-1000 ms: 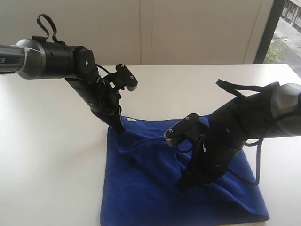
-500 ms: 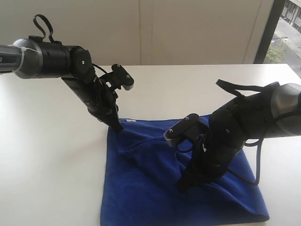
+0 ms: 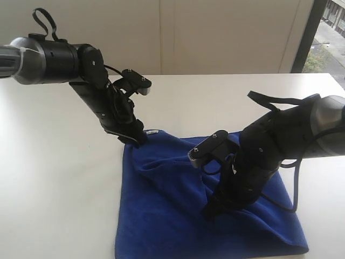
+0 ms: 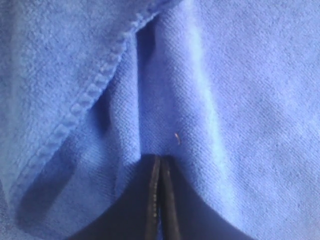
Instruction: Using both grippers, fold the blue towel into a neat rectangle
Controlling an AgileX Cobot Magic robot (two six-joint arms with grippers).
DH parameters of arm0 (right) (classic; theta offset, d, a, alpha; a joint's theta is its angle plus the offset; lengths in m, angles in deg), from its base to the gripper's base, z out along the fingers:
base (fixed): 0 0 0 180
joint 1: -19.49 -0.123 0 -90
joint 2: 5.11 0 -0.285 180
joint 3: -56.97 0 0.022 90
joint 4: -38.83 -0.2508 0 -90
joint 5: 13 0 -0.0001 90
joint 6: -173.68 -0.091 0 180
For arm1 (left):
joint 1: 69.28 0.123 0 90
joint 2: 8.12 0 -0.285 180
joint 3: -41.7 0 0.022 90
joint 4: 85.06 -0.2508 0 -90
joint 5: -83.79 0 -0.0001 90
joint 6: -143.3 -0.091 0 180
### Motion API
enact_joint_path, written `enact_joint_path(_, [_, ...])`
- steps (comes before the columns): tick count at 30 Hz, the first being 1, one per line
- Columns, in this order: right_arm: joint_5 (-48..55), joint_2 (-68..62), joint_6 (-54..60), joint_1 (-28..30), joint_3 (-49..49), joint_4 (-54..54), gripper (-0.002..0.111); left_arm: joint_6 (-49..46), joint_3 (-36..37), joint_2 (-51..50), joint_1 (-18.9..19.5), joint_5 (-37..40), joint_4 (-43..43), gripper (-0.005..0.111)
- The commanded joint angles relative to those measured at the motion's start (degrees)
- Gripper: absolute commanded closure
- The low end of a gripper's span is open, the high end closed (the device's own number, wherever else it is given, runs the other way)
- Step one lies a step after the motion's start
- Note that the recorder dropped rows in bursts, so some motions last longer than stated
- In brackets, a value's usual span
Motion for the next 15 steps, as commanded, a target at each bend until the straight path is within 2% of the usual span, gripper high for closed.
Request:
enact_joint_path(1, [1.6, 1.0, 0.4, 0.4, 0.4, -0.3, 0.108, 1.4, -0.1, -0.3, 0.1, 1.1, 0.8, 0.049])
enact_joint_path(8, [-1.3, 11.4, 0.6, 0.4, 0.2, -0.3, 0.108, 1.5, -0.1, 2.4, 0.1, 2.7, -0.8, 0.052])
enact_joint_path(10, [-1.8, 14.3, 0.7, 0.4, 0.2, -0.3, 0.108, 2.7, -0.1, 3.2, 0.1, 3.6, -4.9, 0.061])
enact_joint_path(12, [-1.8, 16.4, 2.3, 0.4, 0.1, -0.5, 0.108, 3.6, -0.1, 3.2, 0.1, 4.4, -9.5, 0.075])
enact_joint_path(15, [-2.4, 18.6, 7.2, 0.4, 0.1, -3.9, 0.101, 3.6, -0.1, 2.3, 0.1, 4.5, -13.9, 0.093])
